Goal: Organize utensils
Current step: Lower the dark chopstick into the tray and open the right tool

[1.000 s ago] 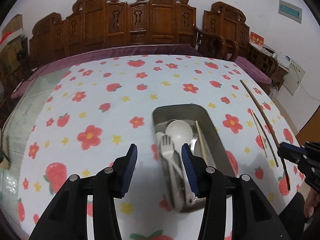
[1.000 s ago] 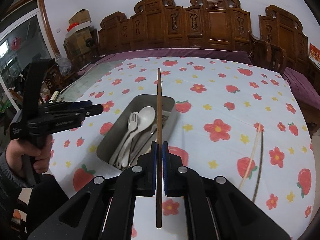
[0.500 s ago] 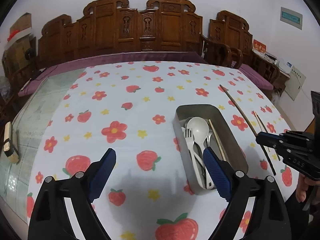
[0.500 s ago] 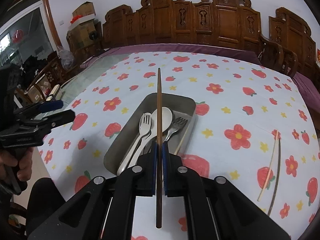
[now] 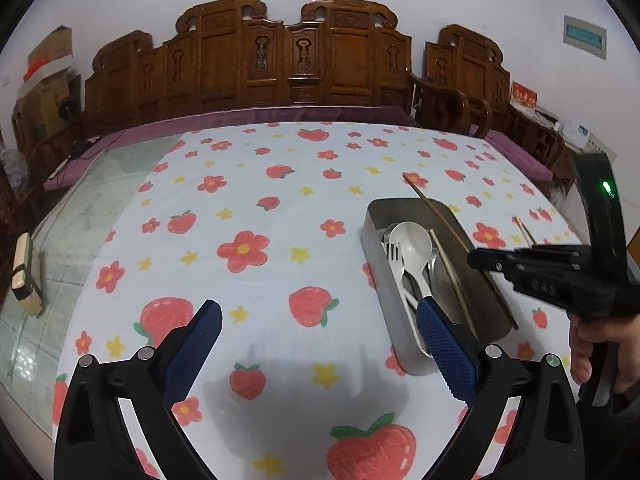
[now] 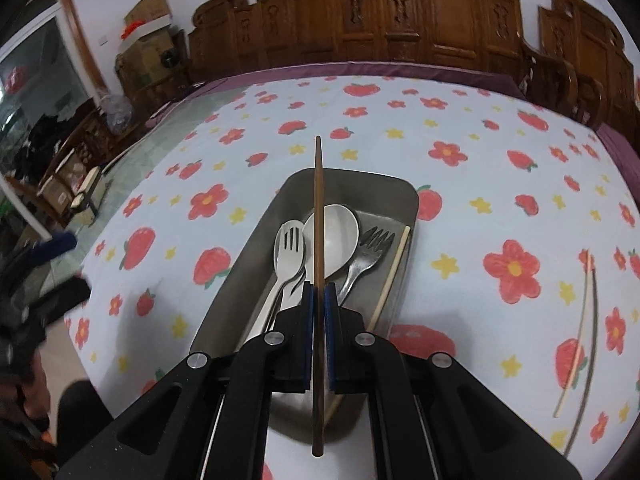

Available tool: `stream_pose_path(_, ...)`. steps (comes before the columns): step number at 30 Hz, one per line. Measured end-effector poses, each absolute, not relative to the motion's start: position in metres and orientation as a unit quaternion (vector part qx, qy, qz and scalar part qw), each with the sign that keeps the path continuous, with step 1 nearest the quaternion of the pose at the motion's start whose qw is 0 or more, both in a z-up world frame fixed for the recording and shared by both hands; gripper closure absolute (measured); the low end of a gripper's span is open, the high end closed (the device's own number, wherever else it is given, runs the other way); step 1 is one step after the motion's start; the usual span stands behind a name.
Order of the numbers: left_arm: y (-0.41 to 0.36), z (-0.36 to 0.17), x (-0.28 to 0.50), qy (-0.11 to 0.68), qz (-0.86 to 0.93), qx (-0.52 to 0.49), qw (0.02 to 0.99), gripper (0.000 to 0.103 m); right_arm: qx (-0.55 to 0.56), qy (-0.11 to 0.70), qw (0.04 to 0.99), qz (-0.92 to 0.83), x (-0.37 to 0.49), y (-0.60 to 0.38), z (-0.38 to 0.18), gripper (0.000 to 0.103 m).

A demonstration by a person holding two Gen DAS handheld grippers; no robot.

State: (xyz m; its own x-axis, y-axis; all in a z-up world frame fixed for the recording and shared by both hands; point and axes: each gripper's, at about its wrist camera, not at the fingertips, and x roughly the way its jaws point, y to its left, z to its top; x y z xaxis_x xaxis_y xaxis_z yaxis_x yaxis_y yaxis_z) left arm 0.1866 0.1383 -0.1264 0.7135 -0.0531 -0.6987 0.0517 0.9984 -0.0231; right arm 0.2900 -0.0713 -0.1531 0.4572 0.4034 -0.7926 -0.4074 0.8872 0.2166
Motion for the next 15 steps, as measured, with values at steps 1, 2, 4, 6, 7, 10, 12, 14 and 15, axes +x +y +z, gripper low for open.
stream_pose_path(1, 0.138, -0.127, 0.186, 0.377, -0.028, 0.000, 0.926, 0.009, 0.007, 0.467, 0.853, 0.233, 0.294, -0.070, -0.156, 0.097)
stream_pose_path(2, 0.138, -0.127, 0.186, 0.379, -0.030, -0.002, 0.925, 0.009, 0.012, 0.470, 0.852, 0.230, 0.296, -0.069, -0.158, 0.096)
stream_pose_path(4, 0.138, -0.126, 0.185, 0.379, -0.032, -0.006, 0.925, 0.009, 0.016, 0.477, 0.851, 0.220, 0.301, -0.065, -0.164, 0.096)
stream_pose_path(6, 0.138, -0.125, 0.184, 0.377, -0.034, -0.005, 0.926, 0.009, 0.014, 0.482, 0.849, 0.215, 0.301, -0.062, -0.170, 0.096)
stream_pose_path(7, 0.137, -0.124, 0.184, 0.375, -0.033, -0.004, 0.926, 0.009, 0.010, 0.484, 0.848, 0.213, 0.300, -0.060, -0.173, 0.096)
stream_pose_path(10, 0.137, -0.123, 0.184, 0.375, -0.034, -0.006, 0.927, 0.009, 0.003, 0.488, 0.847, 0.211, 0.296, -0.057, -0.180, 0.096)
stream_pose_path(12, 0.137, -0.123, 0.184, 0.376, -0.035, -0.007, 0.926, 0.009, 0.003, 0.493, 0.844, 0.210, 0.295, -0.057, -0.185, 0.096)
stream_pose_path(14, 0.137, -0.123, 0.183, 0.374, -0.035, -0.006, 0.927, 0.009, 0.001, 0.495, 0.843, 0.210, 0.295, -0.057, -0.187, 0.096)
stream_pose_path(15, 0.137, -0.123, 0.183, 0.374, -0.035, -0.007, 0.927, 0.009, 0.000, 0.494, 0.844, 0.211, 0.294, -0.056, -0.187, 0.096)
